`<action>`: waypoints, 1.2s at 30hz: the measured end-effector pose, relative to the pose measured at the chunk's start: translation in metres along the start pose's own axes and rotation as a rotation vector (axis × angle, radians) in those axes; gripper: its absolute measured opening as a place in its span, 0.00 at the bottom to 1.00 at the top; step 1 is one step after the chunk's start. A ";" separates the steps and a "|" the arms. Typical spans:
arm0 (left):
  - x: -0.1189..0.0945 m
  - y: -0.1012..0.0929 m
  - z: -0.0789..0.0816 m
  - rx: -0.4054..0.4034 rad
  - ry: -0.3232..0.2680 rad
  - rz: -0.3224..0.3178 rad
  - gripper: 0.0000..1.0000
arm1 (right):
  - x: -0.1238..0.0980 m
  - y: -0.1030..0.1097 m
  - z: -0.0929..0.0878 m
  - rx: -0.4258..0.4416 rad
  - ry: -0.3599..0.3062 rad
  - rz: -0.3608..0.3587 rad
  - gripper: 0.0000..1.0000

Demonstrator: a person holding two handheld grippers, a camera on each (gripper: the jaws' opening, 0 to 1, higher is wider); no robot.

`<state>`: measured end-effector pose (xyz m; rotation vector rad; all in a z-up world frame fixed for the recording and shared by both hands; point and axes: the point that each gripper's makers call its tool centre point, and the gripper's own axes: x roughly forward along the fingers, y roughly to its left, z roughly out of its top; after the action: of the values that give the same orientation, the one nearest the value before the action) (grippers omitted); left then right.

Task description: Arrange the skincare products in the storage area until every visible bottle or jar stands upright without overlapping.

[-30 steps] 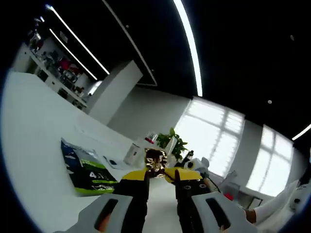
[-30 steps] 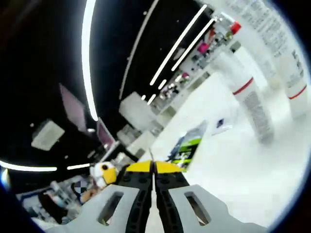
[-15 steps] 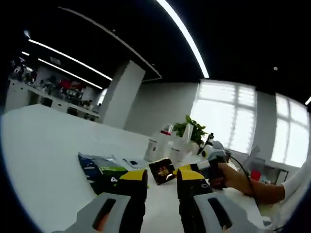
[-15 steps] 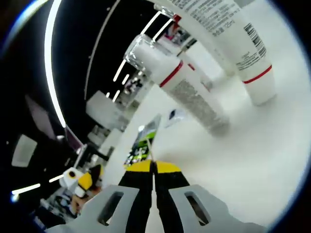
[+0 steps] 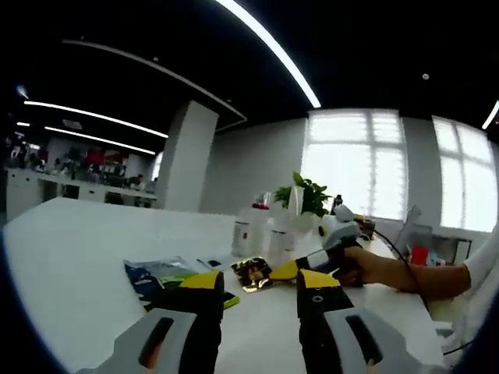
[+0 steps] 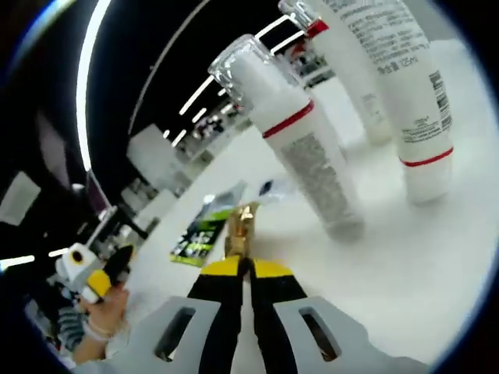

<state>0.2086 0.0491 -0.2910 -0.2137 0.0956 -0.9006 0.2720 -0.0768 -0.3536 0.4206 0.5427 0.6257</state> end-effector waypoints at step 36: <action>-0.001 0.003 0.004 -0.011 -0.012 0.017 0.38 | 0.001 -0.010 0.007 -0.689 -0.007 -0.242 0.43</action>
<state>0.2111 0.0520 -0.2874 -0.2279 0.0908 -0.8816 0.2811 -0.0850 -0.3531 -0.2889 0.3339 0.5374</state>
